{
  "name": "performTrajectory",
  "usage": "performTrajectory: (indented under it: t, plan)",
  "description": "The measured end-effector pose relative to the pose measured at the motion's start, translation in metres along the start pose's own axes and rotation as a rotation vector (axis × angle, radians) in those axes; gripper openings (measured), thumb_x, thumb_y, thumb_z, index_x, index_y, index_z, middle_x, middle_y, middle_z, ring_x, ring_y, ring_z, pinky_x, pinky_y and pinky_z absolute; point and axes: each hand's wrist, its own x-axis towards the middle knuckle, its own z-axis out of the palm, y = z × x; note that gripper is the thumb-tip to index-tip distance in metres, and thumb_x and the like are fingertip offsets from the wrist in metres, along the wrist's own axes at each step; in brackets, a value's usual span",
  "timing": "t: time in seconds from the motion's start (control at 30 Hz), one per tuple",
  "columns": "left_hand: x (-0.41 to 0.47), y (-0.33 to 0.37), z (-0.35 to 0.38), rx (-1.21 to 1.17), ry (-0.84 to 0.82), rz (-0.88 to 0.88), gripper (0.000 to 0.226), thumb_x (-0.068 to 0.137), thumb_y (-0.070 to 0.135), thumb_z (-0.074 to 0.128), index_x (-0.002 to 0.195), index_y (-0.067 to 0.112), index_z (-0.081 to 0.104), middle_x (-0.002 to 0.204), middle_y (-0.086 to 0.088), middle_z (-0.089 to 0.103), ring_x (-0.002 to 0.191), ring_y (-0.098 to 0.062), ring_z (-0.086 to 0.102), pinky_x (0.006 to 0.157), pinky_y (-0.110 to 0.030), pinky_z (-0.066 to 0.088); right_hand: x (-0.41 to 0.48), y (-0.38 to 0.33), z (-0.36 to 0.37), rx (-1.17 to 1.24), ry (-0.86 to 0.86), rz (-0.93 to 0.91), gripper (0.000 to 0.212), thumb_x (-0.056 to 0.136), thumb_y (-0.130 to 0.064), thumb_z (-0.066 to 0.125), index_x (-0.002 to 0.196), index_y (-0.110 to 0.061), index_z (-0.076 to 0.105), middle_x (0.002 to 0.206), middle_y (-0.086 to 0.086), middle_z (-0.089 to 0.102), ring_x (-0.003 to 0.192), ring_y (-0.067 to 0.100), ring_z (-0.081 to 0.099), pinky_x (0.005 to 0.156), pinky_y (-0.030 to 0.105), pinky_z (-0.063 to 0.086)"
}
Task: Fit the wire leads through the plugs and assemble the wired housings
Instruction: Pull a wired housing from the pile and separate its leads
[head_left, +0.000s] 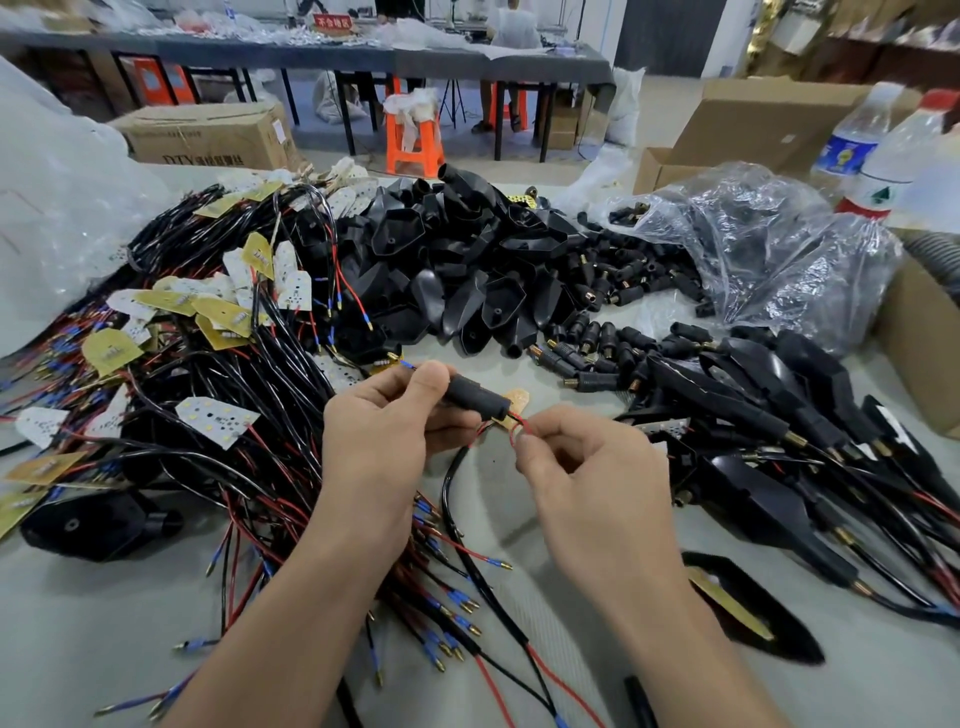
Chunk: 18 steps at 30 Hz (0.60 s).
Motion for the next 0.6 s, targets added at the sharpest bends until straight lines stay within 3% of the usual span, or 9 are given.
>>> performTrajectory:
  t: [0.17, 0.3, 0.37, 0.43, 0.5, 0.6]
  plan:
    - [-0.001, -0.004, 0.000, 0.078, -0.097, -0.023, 0.031, 0.099, 0.012, 0.065, 0.071, 0.017, 0.078, 0.072, -0.017, 0.075, 0.059, -0.022, 0.073, 0.056, -0.025, 0.059, 0.001, 0.008, 0.001, -0.155, 0.008, -0.044, 0.022, 0.091, -0.021, 0.059, 0.072, -0.025, 0.049, 0.057, 0.002, 0.045, 0.051, 0.020, 0.041, 0.047, 0.030, 0.028]
    - [-0.001, -0.005, -0.002, 0.115, -0.126, -0.004, 0.020, 0.098, 0.012, 0.067, 0.081, 0.009, 0.076, 0.076, -0.020, 0.076, 0.063, -0.025, 0.075, 0.057, -0.026, 0.059, 0.003, 0.007, -0.003, -0.250, 0.007, -0.026, 0.018, 0.090, -0.033, 0.070, 0.077, -0.025, 0.062, 0.053, -0.006, 0.052, 0.053, 0.016, 0.047, 0.052, 0.031, 0.038]
    - [0.000, -0.005, -0.003, 0.103, -0.101, -0.010, 0.020, 0.099, 0.012, 0.066, 0.083, 0.007, 0.077, 0.075, -0.020, 0.076, 0.061, -0.022, 0.074, 0.055, -0.024, 0.058, 0.005, 0.006, -0.006, -0.153, 0.055, 0.004, 0.020, 0.086, -0.040, 0.077, 0.072, -0.028, 0.068, 0.052, -0.013, 0.055, 0.050, 0.010, 0.049, 0.048, 0.019, 0.034]
    - [0.002, -0.004, -0.003, 0.061, -0.063, -0.019, 0.022, 0.100, 0.013, 0.063, 0.085, 0.004, 0.076, 0.077, -0.018, 0.077, 0.058, -0.018, 0.073, 0.054, -0.023, 0.058, 0.005, 0.004, -0.009, -0.024, 0.101, 0.039, 0.019, 0.080, -0.045, 0.080, 0.070, -0.032, 0.071, 0.053, -0.017, 0.058, 0.048, 0.005, 0.051, 0.049, 0.016, 0.037]
    - [0.003, -0.003, -0.004, 0.015, -0.030, -0.029, 0.023, 0.101, 0.013, 0.063, 0.084, 0.002, 0.076, 0.080, -0.017, 0.078, 0.058, -0.017, 0.073, 0.054, -0.022, 0.057, 0.004, 0.001, -0.007, -0.012, 0.057, 0.030, 0.015, 0.076, -0.044, 0.081, 0.075, -0.033, 0.072, 0.057, -0.015, 0.062, 0.051, 0.006, 0.054, 0.049, 0.016, 0.039]
    - [0.003, -0.002, -0.005, -0.018, -0.010, -0.039, 0.029, 0.100, 0.014, 0.064, 0.074, 0.009, 0.078, 0.079, -0.019, 0.077, 0.056, -0.018, 0.072, 0.052, -0.022, 0.057, 0.000, -0.002, -0.001, -0.052, 0.006, -0.050, 0.011, 0.080, -0.032, 0.080, 0.081, -0.031, 0.068, 0.063, -0.014, 0.064, 0.058, 0.010, 0.058, 0.057, 0.028, 0.047]
